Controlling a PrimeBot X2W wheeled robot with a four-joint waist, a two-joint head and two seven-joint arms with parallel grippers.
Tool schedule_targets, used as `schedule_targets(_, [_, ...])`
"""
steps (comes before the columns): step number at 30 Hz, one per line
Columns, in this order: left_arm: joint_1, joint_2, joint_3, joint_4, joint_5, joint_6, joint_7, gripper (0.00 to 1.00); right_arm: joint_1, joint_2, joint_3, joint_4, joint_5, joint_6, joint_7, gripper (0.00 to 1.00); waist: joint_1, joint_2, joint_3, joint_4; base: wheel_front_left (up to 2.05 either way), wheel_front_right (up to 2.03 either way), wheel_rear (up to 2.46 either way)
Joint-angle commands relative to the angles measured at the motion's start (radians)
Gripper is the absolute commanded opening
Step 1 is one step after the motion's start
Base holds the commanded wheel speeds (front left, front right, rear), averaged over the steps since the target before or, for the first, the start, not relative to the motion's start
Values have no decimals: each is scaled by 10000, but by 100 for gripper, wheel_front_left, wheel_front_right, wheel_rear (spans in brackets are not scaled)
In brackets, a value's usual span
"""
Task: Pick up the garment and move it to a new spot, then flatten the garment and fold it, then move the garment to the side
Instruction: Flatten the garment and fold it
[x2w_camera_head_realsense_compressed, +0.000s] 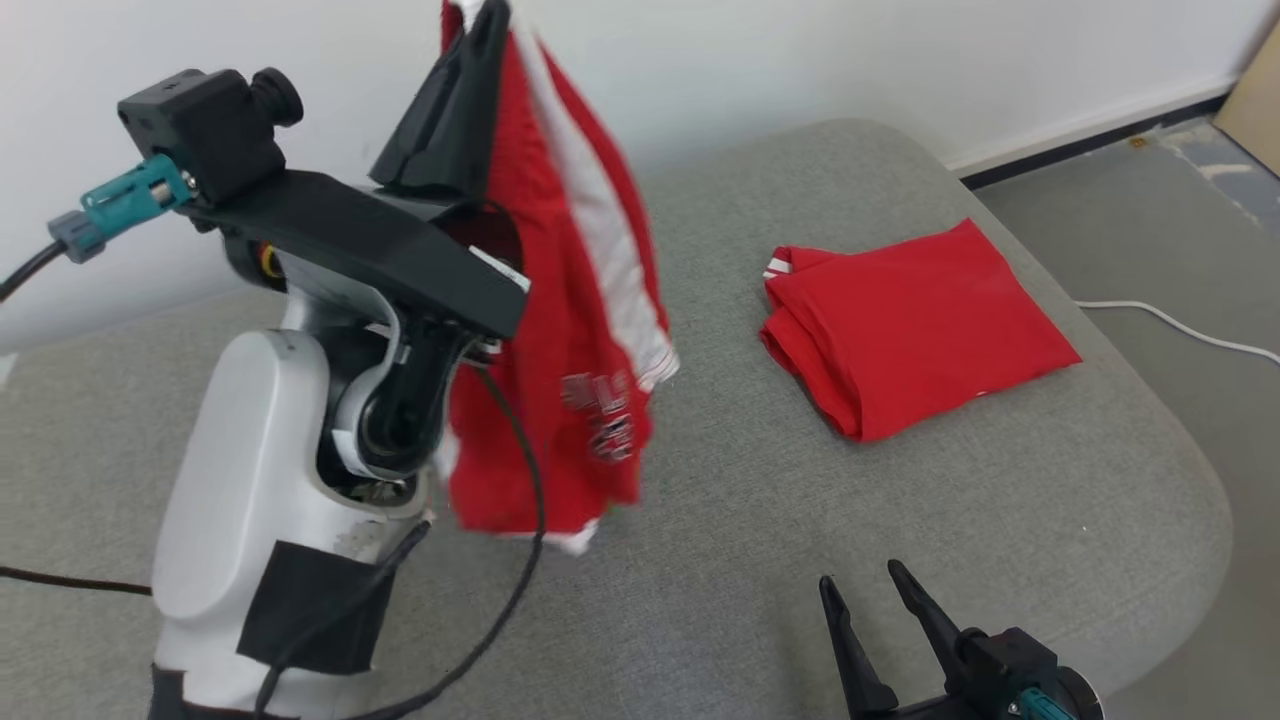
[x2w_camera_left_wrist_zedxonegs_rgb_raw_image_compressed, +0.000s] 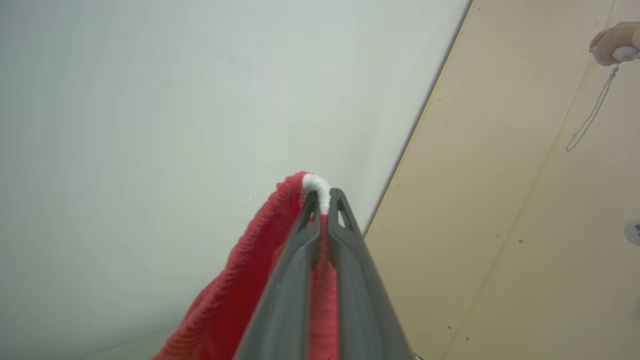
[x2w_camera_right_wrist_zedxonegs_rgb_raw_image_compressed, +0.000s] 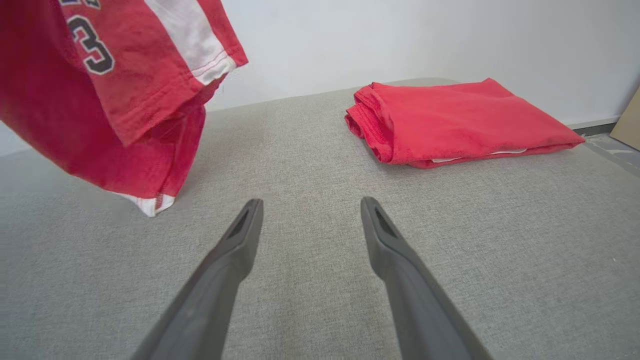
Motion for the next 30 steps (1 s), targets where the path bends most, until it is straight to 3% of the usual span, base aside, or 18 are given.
schedule_targets(1, [-30, 6, -219, -104, -449, 107, -151, 0, 53, 2, 39, -23, -23, -28, 18, 100, 1, 1, -159, 182, 0, 0, 0])
schedule_targets(4, [313, 0, -993, -341, -1243, 545, -498, 0, 104, -3, -24, -29, 36, -28, 2, 100, 1, 1, -261, 478, 0, 0, 0])
schedule_targets(9, [1726, 63, -1585, -214, -1420, 1175, -555, 0, 253, 3, -99, -64, 56, -28, -11, 100, 1, 1, -288, 1239, 0, 0, 0])
schedule_targets(12, [2926, 461, -1754, -48, -1347, 1348, -350, 0, 286, -1, -76, -155, 68, -28, 18, 100, 1, 1, -237, 1694, 0, 0, 0])
schedule_targets(16, [4415, 1033, -1867, 271, -1378, 1387, -240, 0, 305, 0, -53, -225, 94, -28, 46, 100, 1, 1, -177, 2179, 0, 0, 0])
schedule_targets(21, [5366, 1852, -2197, 755, -701, 992, -735, 0, 261, -1, -4, -202, 77, -28, 79, 100, 1, 1, -165, 2522, 0, 0, 0])
schedule_targets(29, [5740, 2085, -2133, 1982, -281, 915, -1778, 0, 190, -3, 148, -151, 76, -28, 120, 100, 1, 1, -255, 2501, 0, 0, 0])
schedule_targets(30, [5723, 2046, -2103, 2087, -262, 868, -1962, 32, 194, -4, 128, -149, 63, -28, 122, 100, 1, 1, -262, 2473, 0, 0, 0])
